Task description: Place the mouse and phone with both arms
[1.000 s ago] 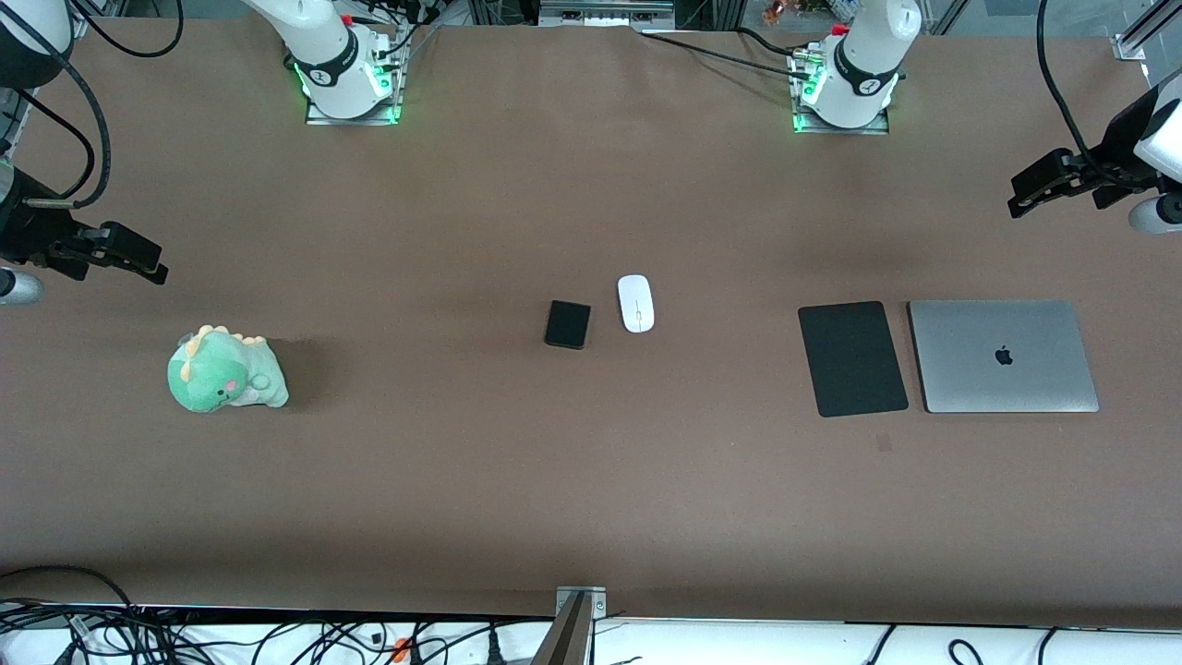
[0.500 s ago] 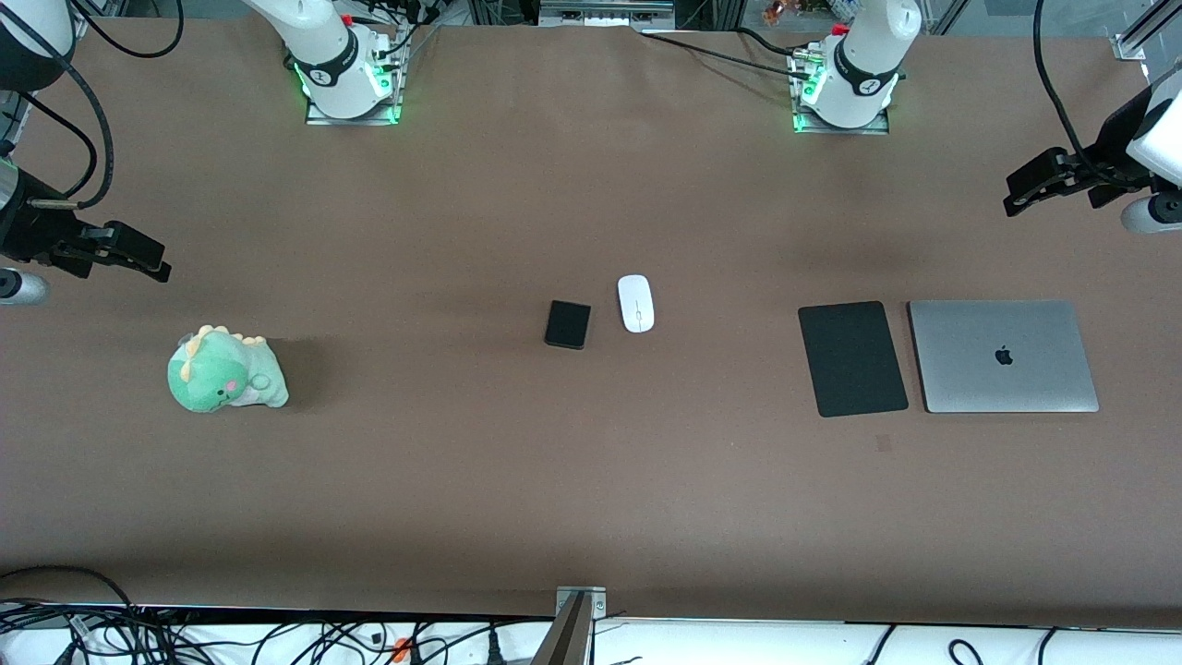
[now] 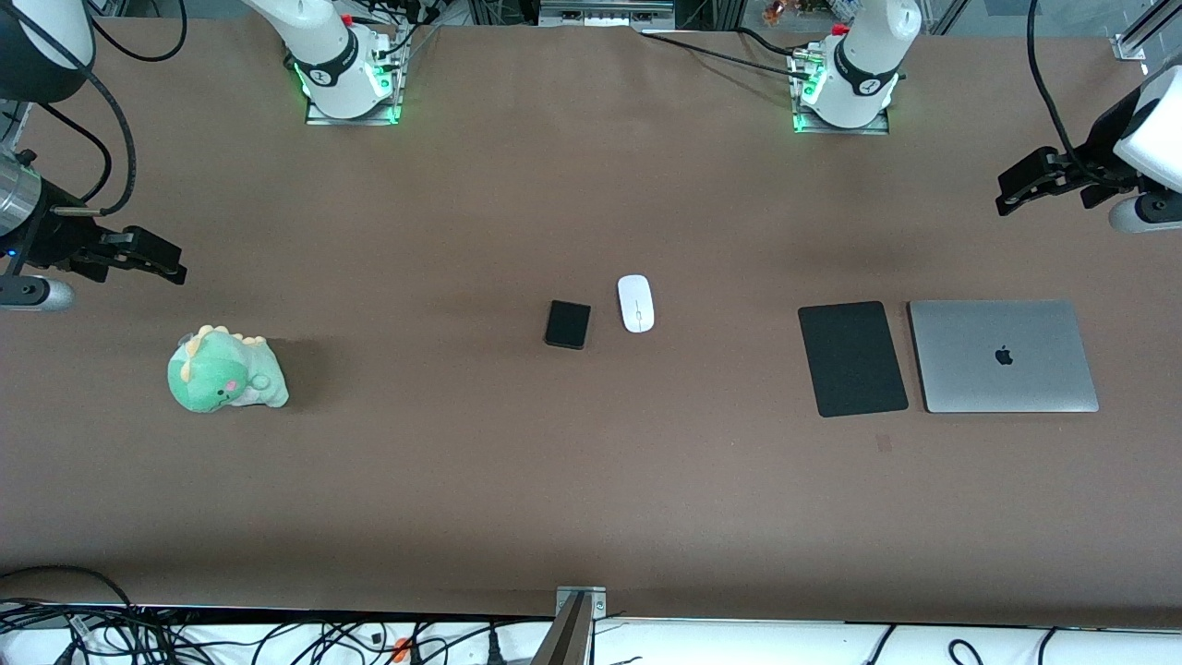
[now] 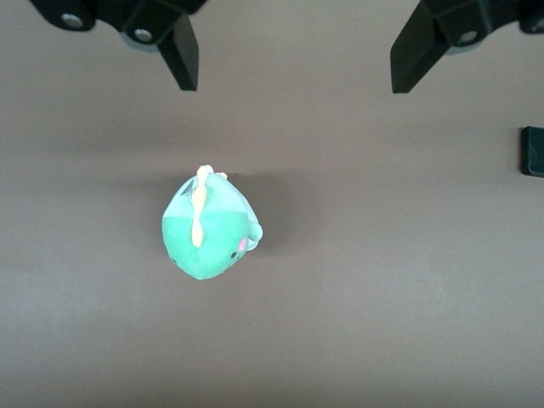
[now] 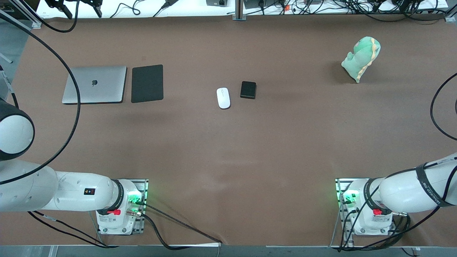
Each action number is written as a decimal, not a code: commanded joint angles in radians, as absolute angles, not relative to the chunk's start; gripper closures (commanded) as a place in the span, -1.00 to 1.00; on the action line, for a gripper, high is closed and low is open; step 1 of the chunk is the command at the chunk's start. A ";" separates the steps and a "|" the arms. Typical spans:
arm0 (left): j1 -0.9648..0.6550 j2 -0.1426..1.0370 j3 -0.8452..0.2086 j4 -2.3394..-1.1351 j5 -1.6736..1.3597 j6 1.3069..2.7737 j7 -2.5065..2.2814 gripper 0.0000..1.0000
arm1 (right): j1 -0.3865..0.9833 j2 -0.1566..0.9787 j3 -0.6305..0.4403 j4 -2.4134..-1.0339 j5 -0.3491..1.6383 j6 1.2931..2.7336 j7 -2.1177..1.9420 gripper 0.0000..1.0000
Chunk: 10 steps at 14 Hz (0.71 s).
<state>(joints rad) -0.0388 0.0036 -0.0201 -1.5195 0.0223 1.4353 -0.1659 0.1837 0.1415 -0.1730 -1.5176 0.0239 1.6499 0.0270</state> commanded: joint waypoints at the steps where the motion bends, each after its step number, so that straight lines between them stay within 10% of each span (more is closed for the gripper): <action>1: -0.041 0.000 -0.023 -1.525 0.032 1.431 -0.161 -1.00 | 0.187 0.138 -0.172 -1.512 0.028 1.635 0.037 -1.00; 10: -0.043 0.003 -0.029 -1.525 0.032 1.433 -0.163 -1.00 | 0.184 0.137 -0.176 -1.508 0.015 1.638 -0.036 -1.00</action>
